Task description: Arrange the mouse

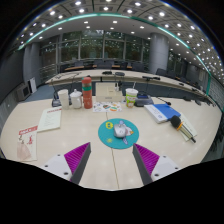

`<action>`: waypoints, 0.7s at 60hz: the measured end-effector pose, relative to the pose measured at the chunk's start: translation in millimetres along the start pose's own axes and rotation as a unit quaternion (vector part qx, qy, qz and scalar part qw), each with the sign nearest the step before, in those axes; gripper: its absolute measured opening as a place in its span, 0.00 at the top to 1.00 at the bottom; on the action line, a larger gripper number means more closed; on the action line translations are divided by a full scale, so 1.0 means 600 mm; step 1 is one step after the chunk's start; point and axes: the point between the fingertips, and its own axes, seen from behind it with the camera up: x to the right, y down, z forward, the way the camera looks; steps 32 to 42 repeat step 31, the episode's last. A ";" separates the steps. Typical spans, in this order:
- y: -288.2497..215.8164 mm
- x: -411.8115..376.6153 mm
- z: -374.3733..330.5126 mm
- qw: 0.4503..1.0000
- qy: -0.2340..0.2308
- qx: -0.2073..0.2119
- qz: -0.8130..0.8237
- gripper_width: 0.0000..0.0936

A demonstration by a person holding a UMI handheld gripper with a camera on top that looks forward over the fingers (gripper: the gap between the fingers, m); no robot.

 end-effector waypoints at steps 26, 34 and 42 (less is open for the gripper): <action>0.067 -0.017 -0.199 1.000 0.001 0.011 -0.016 0.08; 0.070 -0.019 -0.206 1.000 -0.001 0.009 -0.016 0.08; 0.070 -0.019 -0.206 1.000 -0.001 0.009 -0.016 0.08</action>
